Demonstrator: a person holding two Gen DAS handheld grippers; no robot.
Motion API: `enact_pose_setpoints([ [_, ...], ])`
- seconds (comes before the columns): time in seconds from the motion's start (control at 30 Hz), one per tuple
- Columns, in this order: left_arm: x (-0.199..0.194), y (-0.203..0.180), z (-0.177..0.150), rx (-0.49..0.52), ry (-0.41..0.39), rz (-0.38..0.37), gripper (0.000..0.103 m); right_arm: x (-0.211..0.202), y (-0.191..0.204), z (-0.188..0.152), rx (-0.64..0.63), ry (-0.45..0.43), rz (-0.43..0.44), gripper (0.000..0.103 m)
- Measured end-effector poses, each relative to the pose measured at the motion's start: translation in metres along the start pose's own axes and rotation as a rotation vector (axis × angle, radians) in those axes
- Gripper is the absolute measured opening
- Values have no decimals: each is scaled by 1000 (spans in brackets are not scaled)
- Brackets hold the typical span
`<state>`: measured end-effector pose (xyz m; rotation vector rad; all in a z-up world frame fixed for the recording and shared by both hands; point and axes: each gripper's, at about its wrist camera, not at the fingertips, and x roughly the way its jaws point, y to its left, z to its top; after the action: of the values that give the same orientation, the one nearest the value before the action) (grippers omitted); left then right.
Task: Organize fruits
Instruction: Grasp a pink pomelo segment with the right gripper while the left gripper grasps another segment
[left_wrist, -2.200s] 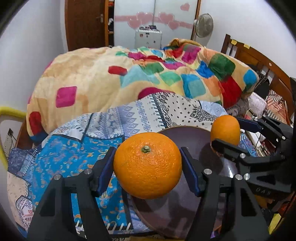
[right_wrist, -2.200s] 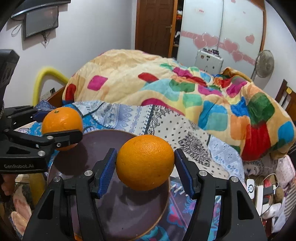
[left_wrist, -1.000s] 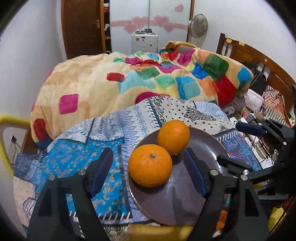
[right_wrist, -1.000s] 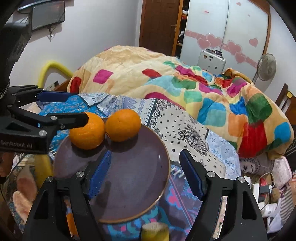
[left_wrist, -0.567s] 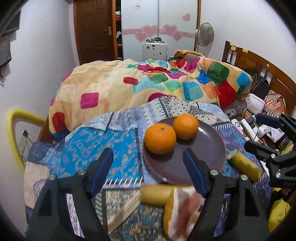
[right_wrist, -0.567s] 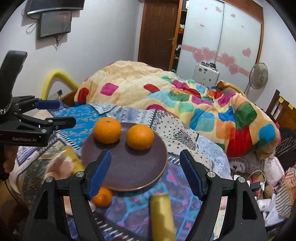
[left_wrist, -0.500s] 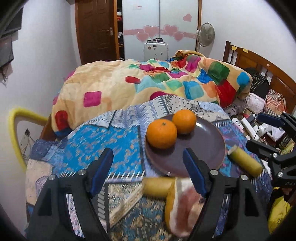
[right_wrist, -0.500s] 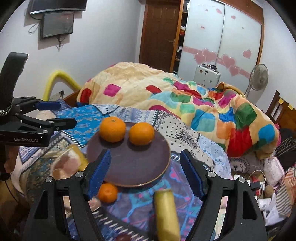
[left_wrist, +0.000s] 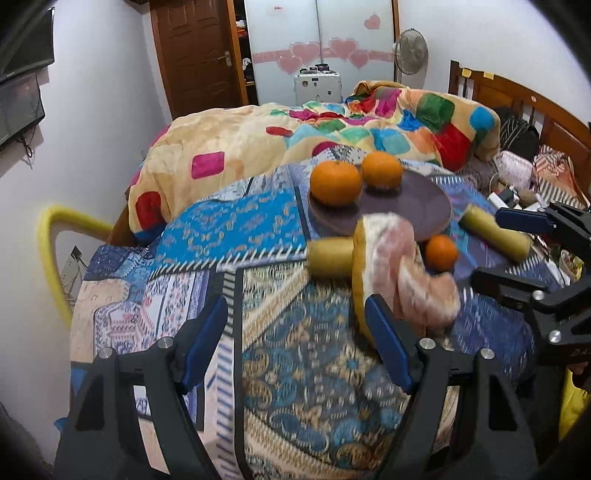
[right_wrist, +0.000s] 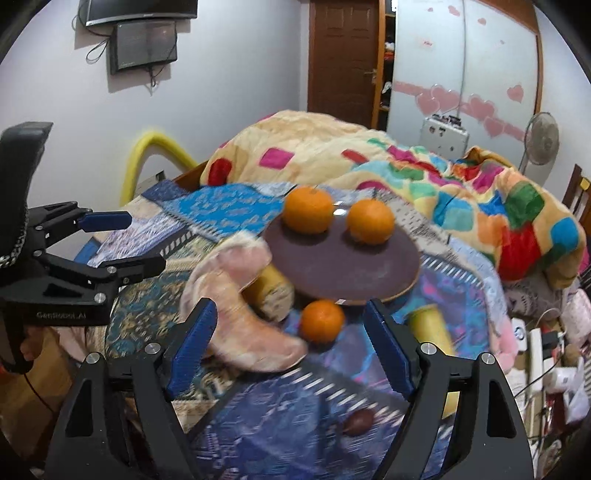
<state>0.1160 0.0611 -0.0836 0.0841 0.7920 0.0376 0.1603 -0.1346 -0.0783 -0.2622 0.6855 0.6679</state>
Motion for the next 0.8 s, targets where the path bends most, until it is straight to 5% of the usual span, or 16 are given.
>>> enact_pose_setpoints([
  [0.47, 5, 12, -26, -33, 11, -69, 70, 42, 27, -12, 15, 82, 43, 79],
  [0.8, 12, 10, -24, -14, 3, -127, 70, 42, 35, -9, 15, 86, 82, 45],
])
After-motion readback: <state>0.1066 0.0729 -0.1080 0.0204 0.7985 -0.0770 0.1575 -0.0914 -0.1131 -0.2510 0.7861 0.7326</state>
